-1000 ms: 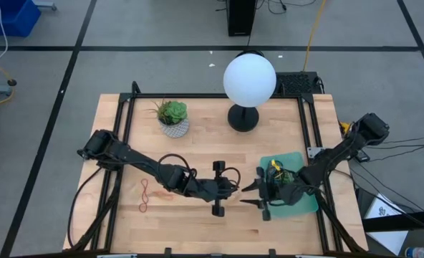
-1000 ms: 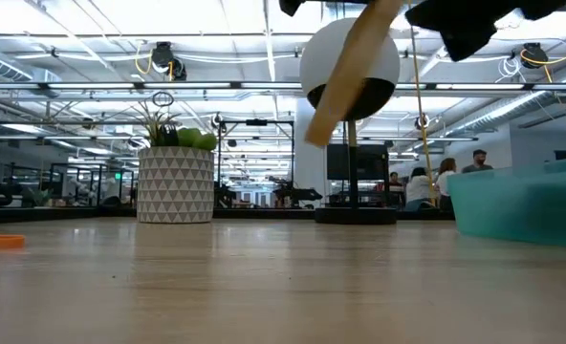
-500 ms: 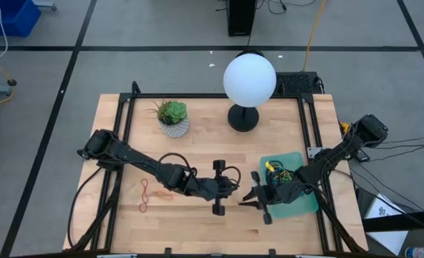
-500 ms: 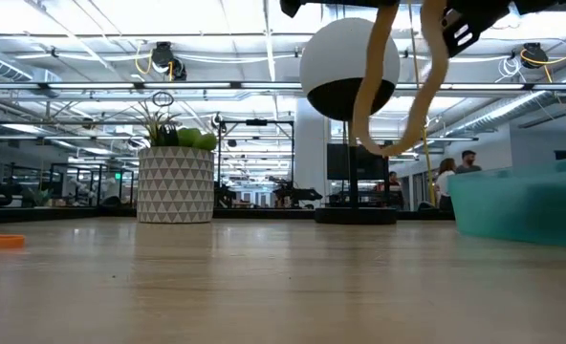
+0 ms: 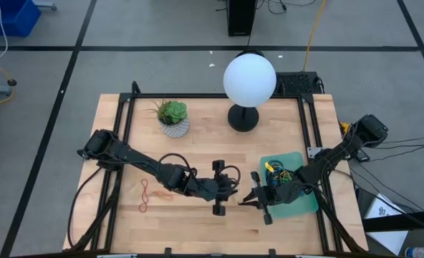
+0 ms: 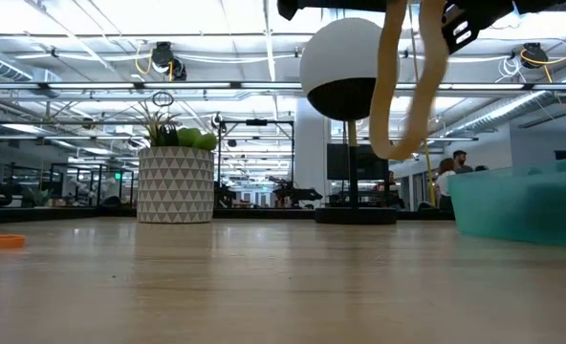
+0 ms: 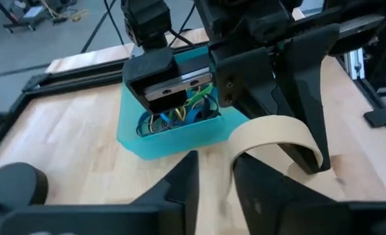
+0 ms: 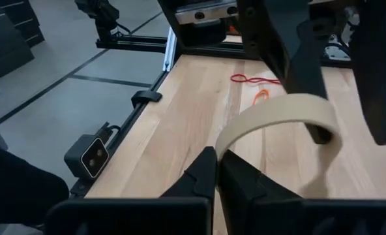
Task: Pick and place rubber bands into bin
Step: Put the white rubber band into the bin
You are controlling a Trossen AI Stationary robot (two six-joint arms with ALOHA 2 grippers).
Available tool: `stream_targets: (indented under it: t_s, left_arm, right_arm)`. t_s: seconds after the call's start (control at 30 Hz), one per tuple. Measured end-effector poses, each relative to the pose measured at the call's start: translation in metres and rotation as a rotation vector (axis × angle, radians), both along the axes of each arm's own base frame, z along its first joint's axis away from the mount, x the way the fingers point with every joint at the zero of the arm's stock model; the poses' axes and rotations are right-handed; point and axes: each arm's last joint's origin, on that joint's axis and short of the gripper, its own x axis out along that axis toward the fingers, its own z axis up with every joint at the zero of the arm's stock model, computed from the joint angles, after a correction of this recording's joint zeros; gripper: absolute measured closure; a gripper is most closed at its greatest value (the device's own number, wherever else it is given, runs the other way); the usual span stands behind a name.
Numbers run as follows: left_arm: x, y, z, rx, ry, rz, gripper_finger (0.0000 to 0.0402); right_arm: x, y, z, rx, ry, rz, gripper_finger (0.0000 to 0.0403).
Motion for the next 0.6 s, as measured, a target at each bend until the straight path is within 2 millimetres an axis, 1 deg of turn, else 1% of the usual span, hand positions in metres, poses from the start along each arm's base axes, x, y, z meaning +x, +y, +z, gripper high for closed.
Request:
stream_targets:
  t_s: [0.17,0.23,0.3,0.47,0.6]
  left_arm:
    - [-0.001,0.000,-0.002,-0.014,0.022,0.005,0.0249]
    - [-0.003,0.001,-0.006,0.002,0.067,0.004,0.0232]
    - [-0.007,0.002,-0.011,-0.019,0.123,0.030,0.0218]
    - [-0.016,0.006,-0.022,-0.064,0.254,0.104,0.0199]
    - [-0.020,0.007,-0.025,-0.064,0.305,0.126,0.0199]
  right_arm:
    - [-0.001,-0.001,0.002,0.003,-0.006,0.000,0.0401]
    - [-0.003,-0.002,0.008,0.013,-0.024,0.002,0.0402]
    - [-0.008,-0.003,0.016,0.024,-0.041,0.008,0.0402]
    - [-0.029,-0.010,0.037,0.047,-0.038,0.025,0.0402]
    - [-0.047,-0.023,0.054,0.094,0.000,-0.002,0.0402]
